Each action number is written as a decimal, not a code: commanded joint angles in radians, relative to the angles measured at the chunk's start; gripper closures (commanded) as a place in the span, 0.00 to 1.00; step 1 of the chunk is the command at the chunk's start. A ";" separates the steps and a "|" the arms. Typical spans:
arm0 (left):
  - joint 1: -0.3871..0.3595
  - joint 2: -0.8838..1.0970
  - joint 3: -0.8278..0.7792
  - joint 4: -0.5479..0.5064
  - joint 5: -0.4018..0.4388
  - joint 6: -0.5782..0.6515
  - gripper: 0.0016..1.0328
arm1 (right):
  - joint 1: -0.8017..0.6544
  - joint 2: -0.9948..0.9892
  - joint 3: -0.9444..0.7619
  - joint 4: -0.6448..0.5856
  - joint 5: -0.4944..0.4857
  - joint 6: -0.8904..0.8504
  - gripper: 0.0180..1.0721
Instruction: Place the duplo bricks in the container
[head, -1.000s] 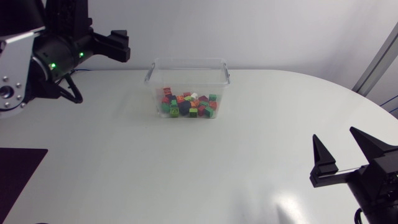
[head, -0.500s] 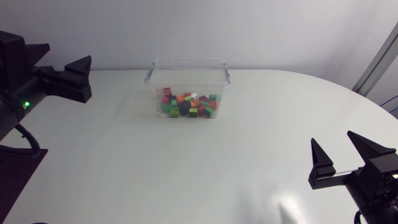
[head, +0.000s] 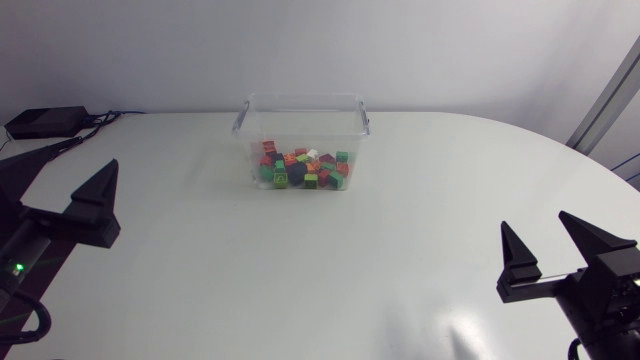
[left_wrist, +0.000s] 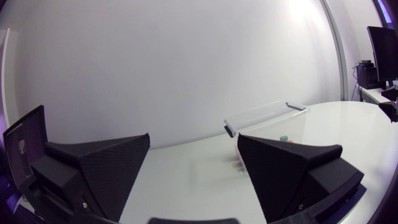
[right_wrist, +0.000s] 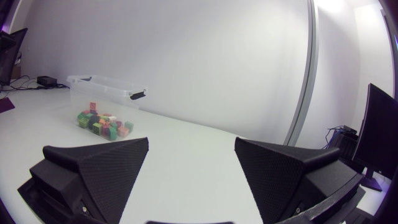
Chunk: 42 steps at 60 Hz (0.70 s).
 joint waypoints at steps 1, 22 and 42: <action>0.031 -0.047 -0.057 -0.009 0.026 -0.051 0.05 | -0.011 -0.004 -0.015 -0.010 0.003 0.045 0.05; 0.158 -0.253 -0.244 -0.060 0.147 -0.188 0.04 | -0.027 -0.001 -0.013 -0.015 -0.005 0.157 0.05; 0.216 -0.347 -0.329 -0.083 0.202 -0.251 0.04 | -0.035 0.000 -0.013 -0.018 -0.008 0.208 0.05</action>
